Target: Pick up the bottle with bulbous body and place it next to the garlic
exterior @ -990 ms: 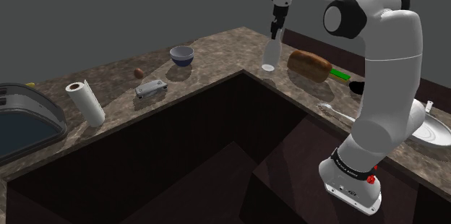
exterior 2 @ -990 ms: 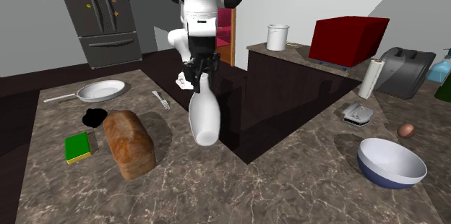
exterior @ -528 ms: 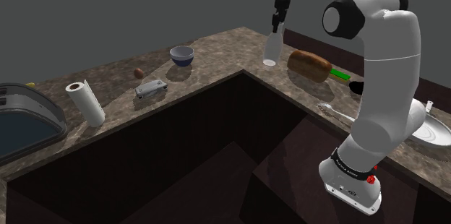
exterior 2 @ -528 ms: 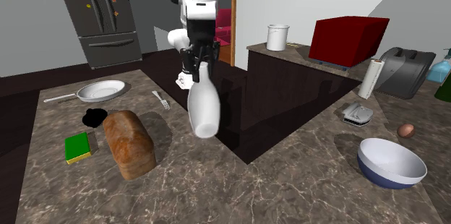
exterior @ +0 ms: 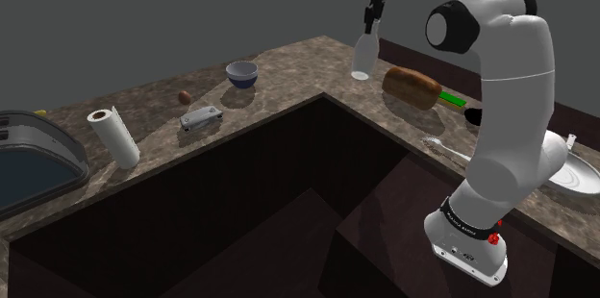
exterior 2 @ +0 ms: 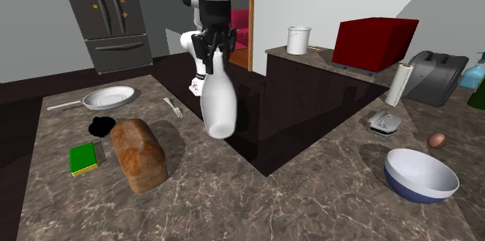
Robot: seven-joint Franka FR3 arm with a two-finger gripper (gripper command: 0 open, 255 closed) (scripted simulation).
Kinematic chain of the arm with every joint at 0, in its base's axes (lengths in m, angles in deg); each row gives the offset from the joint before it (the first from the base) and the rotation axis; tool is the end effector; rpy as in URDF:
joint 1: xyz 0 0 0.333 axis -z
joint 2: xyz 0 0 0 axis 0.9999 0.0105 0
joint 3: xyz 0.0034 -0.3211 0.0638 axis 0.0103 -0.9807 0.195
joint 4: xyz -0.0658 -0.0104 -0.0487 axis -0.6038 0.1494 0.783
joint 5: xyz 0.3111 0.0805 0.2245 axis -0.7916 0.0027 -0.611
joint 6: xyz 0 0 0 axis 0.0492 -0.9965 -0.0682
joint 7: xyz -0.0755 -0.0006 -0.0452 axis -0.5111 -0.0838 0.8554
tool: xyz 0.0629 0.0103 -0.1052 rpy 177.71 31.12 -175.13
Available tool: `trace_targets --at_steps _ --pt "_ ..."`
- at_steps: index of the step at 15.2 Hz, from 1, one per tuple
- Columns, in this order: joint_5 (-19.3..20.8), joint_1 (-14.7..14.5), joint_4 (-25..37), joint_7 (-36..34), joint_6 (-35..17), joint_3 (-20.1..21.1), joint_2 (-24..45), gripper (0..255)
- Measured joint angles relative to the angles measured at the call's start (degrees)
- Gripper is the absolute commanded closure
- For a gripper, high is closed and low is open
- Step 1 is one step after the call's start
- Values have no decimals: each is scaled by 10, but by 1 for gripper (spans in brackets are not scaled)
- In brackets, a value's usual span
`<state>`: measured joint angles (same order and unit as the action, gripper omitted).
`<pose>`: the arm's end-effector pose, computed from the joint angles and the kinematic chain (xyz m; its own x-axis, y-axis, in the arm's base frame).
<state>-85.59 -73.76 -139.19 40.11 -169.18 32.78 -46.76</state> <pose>0.6207 -0.3310 0.5454 0.9799 0.1968 -0.0328 0.1971 -0.9804 0.0058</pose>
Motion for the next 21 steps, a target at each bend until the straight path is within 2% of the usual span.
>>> trace_targets --at_steps 2,3,12,14,21 --pt "-3 7 36 -1 23 1 12 255" --pt "-1 7 28 3 25 -1 3 255" --pt "38 18 -130 68 10 -31 -145 255" --pt "43 27 -130 84 24 -38 -159 255" --pt "72 52 -193 145 35 -64 -239 255"
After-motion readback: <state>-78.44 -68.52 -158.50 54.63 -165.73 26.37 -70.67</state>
